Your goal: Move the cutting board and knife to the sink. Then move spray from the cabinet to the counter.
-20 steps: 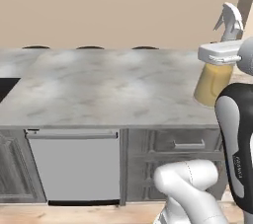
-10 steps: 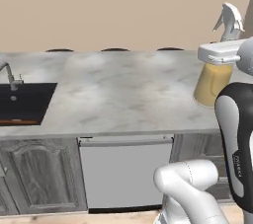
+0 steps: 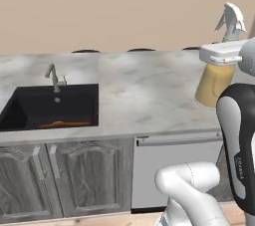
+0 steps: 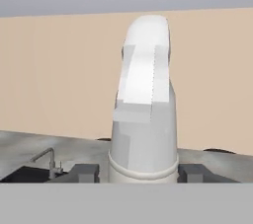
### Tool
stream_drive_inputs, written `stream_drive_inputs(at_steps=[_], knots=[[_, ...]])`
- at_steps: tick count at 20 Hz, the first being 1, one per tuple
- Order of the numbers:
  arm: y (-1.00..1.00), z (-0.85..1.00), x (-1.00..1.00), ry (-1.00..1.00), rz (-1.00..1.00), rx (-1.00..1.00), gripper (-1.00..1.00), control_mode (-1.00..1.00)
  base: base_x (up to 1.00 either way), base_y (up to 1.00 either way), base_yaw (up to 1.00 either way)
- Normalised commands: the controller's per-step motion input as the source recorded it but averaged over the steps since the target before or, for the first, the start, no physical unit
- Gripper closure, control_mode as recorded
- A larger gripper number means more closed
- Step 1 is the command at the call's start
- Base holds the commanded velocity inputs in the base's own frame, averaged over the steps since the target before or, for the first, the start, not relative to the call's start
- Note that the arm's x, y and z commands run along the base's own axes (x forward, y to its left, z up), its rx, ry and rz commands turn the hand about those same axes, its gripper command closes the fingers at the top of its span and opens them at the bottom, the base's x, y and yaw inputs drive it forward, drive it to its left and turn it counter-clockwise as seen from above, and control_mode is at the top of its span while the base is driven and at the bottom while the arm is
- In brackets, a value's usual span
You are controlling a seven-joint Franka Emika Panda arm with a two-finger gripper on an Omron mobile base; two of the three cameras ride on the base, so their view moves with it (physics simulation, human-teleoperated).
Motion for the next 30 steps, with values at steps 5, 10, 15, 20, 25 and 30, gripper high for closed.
stream_drive_inputs(at_steps=[5, 10, 15, 20, 25, 30], knots=[[0.0, 0.0, 0.0, 0.0, 0.0, 0.0, 1.0, 1.0, 0.0, 1.0, -0.09], [0.0, 0.0, 0.0, 0.0, 0.0, 0.0, 1.0, 1.0, 0.0, 1.0, -0.08], [0.0, 0.0, 0.0, 0.0, 0.0, 0.0, 1.0, 1.0, 0.0, 1.0, -0.08], [0.0, 0.0, 0.0, 0.0, 0.0, 0.0, 1.0, 1.0, 0.0, 1.0, -0.07], [0.0, 0.0, 0.0, 0.0, 0.0, 0.0, 1.0, 1.0, 0.0, 1.0, -0.06], [0.0, 0.0, 0.0, 0.0, 0.0, 0.0, 1.0, 1.0, 0.04, 1.0, -0.06]])
